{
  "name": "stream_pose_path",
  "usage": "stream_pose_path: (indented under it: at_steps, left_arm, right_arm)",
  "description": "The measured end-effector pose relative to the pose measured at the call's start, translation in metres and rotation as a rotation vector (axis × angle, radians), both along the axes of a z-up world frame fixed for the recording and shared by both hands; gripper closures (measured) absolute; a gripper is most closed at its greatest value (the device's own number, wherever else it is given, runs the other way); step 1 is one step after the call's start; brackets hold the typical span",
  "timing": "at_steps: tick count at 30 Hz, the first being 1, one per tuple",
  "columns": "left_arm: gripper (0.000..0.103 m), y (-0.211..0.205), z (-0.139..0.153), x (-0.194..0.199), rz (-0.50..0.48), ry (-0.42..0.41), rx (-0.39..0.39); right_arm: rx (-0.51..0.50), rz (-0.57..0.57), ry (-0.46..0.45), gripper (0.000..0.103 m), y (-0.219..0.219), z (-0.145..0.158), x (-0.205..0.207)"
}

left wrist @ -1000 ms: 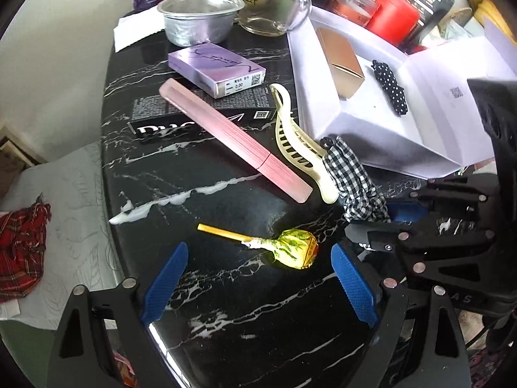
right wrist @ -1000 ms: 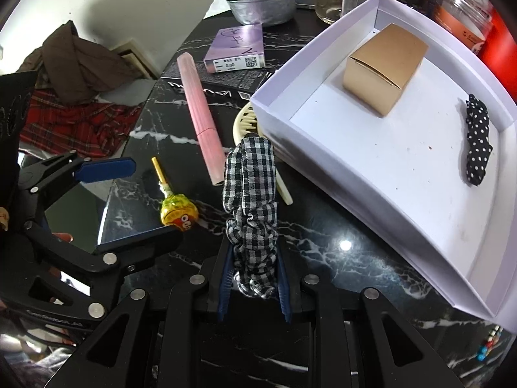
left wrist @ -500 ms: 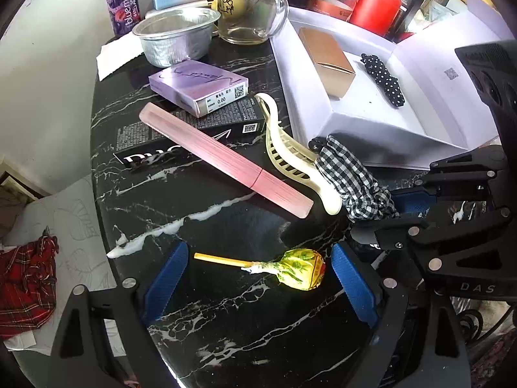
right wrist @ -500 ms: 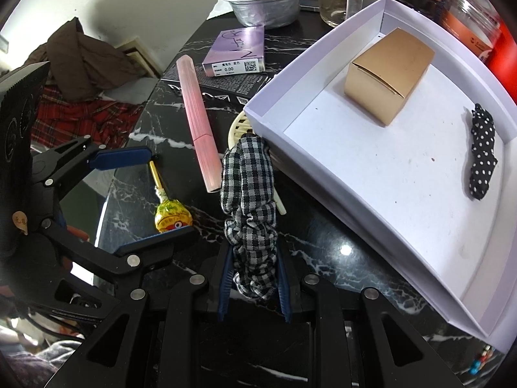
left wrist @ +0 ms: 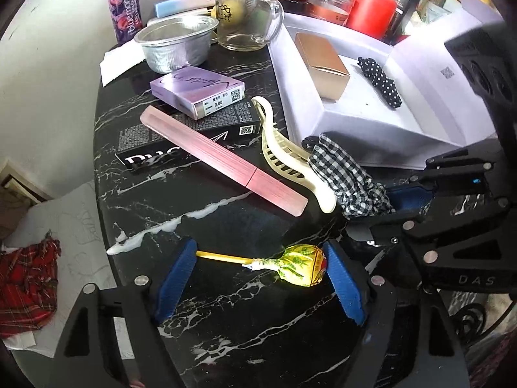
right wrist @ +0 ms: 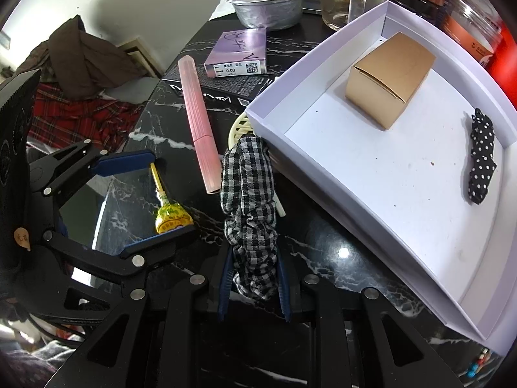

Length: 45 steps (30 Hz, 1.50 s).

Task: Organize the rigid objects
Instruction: 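Lift the gingham scrunchie with the right tool while the left tool grasps the yellow lollipop, then carry the gingham scrunchie and yellow lollipop over the white box with both tools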

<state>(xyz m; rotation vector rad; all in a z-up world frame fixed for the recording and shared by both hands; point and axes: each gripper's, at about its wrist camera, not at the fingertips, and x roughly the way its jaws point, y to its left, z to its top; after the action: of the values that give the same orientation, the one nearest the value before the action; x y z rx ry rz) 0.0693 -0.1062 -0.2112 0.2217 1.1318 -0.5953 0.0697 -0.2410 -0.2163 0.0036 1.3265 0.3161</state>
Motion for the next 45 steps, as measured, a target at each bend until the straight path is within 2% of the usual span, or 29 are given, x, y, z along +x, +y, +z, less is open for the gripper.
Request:
stream_pose_path:
  at_steps: [13,27,45]
  left_arm:
    - [0.023,0.011,0.031,-0.001,0.035,-0.034,-0.004]
    - [0.023,0.039,0.077,-0.016,0.167,-0.048,-0.041]
    - [0.023,0.035,0.129,-0.029,0.225,-0.103,-0.056]
  right_arm:
    - [0.016,-0.006,-0.008,0.079,0.01,0.011,-0.004]
    - [0.061,-0.006,-0.066,0.079,0.02,0.05,-0.018]
    - [0.054,-0.017,-0.136,0.079,0.022,0.095,-0.044]
